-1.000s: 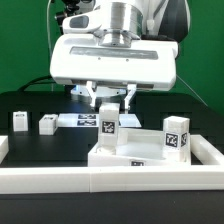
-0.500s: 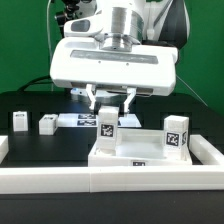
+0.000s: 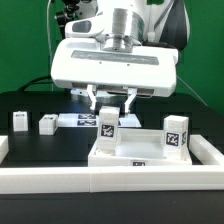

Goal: Assemble square table

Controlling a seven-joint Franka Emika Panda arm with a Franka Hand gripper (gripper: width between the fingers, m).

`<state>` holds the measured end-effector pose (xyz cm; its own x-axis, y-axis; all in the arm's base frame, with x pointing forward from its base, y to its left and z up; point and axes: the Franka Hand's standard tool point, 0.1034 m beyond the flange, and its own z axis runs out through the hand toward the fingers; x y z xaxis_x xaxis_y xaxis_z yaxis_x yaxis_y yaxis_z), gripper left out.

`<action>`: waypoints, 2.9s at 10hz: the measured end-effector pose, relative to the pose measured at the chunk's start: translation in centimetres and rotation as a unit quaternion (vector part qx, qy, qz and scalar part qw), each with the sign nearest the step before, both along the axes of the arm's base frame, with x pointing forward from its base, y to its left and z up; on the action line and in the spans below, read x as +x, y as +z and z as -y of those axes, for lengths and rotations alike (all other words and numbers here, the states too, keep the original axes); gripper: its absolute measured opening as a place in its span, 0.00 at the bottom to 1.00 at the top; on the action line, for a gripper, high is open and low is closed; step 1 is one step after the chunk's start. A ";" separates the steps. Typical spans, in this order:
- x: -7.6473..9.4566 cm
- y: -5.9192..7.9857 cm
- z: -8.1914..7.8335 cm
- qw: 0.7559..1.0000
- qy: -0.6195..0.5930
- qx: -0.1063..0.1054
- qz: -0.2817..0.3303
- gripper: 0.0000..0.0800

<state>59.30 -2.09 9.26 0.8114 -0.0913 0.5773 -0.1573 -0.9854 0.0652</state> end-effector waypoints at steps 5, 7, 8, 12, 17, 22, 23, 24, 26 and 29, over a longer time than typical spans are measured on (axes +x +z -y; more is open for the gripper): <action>-0.1 -0.4 0.0 1.000 -0.001 0.004 -0.014 0.75; -0.1 -0.4 0.0 1.000 -0.001 0.004 -0.014 0.80; -0.1 -0.4 0.0 1.000 -0.001 0.004 -0.014 0.81; -0.2 -0.5 0.0 1.000 0.000 0.004 -0.017 0.81; 0.1 0.6 0.2 1.000 -0.001 0.013 -0.028 0.81; -0.1 -0.6 -0.8 0.980 -0.002 0.072 -0.183 0.81; -0.2 -0.6 -0.8 0.972 -0.002 0.083 -0.218 0.81; 0.0 -0.5 -0.5 0.967 -0.004 0.089 -0.237 0.81; 0.1 -0.4 0.1 0.963 -0.007 0.093 -0.253 0.81; 0.0 -0.4 0.6 0.964 -0.010 0.092 -0.251 0.81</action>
Offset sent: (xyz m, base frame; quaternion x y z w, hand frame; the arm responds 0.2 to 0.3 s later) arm 0.0000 0.0000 0.0000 0.0000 0.0000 0.0000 1.0000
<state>59.32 -2.71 8.89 0.9811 -0.1739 0.0854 -0.1712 -0.9845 -0.0381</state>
